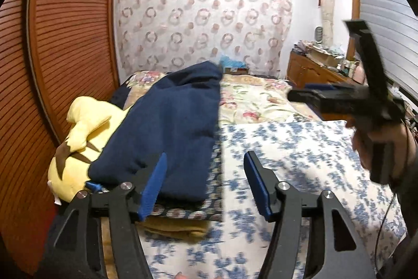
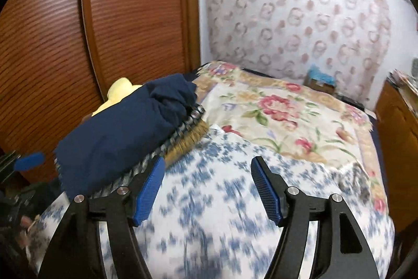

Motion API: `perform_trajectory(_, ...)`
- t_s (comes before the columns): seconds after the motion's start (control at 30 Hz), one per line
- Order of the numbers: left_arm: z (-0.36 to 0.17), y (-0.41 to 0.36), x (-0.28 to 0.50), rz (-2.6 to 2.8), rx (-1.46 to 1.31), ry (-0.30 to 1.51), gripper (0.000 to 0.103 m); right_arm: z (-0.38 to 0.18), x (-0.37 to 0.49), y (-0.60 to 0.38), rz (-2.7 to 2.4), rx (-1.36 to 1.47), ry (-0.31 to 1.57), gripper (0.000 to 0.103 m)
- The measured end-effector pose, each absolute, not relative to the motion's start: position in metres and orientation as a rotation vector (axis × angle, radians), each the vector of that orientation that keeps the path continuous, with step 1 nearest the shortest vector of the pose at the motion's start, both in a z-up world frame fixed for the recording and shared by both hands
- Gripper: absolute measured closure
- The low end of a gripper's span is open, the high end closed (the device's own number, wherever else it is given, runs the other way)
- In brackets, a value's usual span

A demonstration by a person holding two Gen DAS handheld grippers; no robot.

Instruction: Fold small clothes

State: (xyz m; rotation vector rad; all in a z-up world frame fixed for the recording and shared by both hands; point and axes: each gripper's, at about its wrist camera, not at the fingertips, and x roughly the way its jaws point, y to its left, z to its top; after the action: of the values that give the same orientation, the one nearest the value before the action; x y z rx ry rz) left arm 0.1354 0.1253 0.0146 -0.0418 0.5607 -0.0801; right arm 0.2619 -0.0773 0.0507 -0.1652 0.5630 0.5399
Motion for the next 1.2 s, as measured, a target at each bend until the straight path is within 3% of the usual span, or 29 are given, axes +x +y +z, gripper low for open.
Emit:
perform_trajectory(0.13, 0.022, 0.098, 0.126, -0.118, -0.031, 0.544, 0.038, 0.050, 0.207, -0.106, 0.484, -0.139, 0.524, 0.022)
perform_trajectory(0.63, 0.045, 0.023, 0.079, -0.197, -0.011, 0.495, 0.037, 0.053, 0.059, -0.155, 0.271, 0.015, 0.411, 0.022)
perform_trajectory(1.2, 0.064, -0.005, 0.050, -0.195, 0.000, 0.447, 0.037, 0.033, -0.003, -0.143, 0.173, 0.029, 0.335, 0.022)
